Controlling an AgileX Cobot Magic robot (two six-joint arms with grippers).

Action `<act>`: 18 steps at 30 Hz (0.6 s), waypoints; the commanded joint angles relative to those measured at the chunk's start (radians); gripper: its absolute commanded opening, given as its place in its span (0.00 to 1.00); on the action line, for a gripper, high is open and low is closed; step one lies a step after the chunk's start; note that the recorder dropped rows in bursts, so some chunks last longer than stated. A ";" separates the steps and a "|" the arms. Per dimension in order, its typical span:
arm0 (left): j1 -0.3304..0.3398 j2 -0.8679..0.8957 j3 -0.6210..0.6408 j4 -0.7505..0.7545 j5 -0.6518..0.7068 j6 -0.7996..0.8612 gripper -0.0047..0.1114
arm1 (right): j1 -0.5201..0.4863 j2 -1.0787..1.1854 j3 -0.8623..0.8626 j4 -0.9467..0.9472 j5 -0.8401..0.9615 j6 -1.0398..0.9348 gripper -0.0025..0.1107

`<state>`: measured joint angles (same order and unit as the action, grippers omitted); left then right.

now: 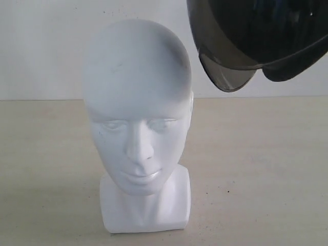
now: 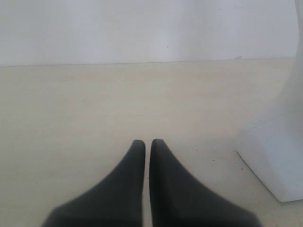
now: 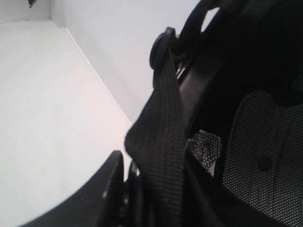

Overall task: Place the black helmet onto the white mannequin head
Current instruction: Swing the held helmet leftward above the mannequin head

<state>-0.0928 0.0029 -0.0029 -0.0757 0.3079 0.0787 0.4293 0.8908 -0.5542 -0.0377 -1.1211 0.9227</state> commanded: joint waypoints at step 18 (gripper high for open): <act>0.003 -0.003 0.003 -0.011 -0.002 0.003 0.08 | -0.002 -0.009 -0.175 -0.073 -0.100 0.197 0.02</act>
<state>-0.0928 0.0029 -0.0029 -0.0757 0.3079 0.0787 0.4293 0.8929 -0.7077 -0.0953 -1.1289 1.1487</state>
